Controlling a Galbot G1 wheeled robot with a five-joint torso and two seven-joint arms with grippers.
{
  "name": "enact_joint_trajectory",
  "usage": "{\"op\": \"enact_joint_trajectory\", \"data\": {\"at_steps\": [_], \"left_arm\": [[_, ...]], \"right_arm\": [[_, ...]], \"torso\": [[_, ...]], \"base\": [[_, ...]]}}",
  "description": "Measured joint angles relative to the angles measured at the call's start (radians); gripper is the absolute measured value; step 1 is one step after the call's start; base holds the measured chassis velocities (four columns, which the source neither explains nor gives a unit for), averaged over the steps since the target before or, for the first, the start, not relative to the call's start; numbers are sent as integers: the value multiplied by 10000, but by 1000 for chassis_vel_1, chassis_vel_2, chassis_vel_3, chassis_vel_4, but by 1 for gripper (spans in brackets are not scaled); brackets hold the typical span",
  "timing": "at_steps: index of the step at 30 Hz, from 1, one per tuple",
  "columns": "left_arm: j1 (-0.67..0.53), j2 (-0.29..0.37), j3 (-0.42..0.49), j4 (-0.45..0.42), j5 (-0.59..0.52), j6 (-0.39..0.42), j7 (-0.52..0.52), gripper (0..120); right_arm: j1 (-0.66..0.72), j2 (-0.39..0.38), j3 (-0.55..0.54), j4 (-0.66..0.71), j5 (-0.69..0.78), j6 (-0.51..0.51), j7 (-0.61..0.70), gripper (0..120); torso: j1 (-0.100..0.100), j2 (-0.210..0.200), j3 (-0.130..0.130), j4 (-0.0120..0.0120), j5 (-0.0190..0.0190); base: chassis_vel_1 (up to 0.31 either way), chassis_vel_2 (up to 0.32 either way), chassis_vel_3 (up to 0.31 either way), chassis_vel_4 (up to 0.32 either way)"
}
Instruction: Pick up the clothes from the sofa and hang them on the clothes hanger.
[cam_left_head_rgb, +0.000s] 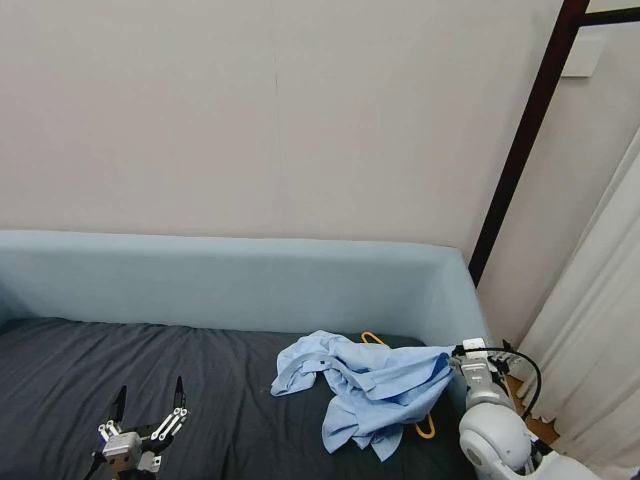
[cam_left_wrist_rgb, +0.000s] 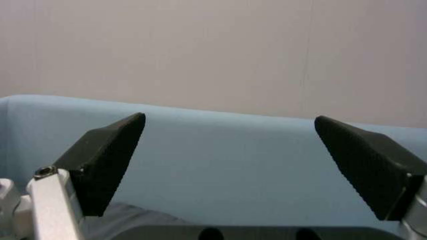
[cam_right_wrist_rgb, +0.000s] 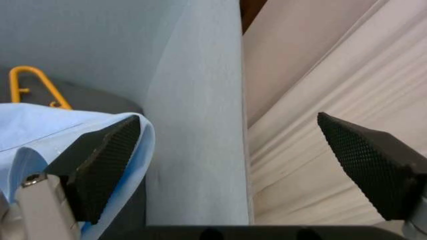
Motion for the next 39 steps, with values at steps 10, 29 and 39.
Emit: {"op": "enact_joint_trajectory", "data": {"at_steps": [10,29,39], "left_arm": [[-56,-3,-58,60,-17,3,0,100],[-155,197,-98,222,-157,-11,-20,100],[-286,219,-40,422,-203,-27,-22,100]], "right_arm": [[-320,-1575,58,1150,2041,-729,415,100],[-905,-2675,49,2289,4945,-1697,-157,100],[54,-1973,198,1976,7644,-1596,-434,100]], "torso": [[0,0,0,-3,-1],[-1,0,0,-4,-2],[0,0,0,1,-3]], "base": [[0,0,0,0],[0,0,0,0],[0,0,0,0]]}}
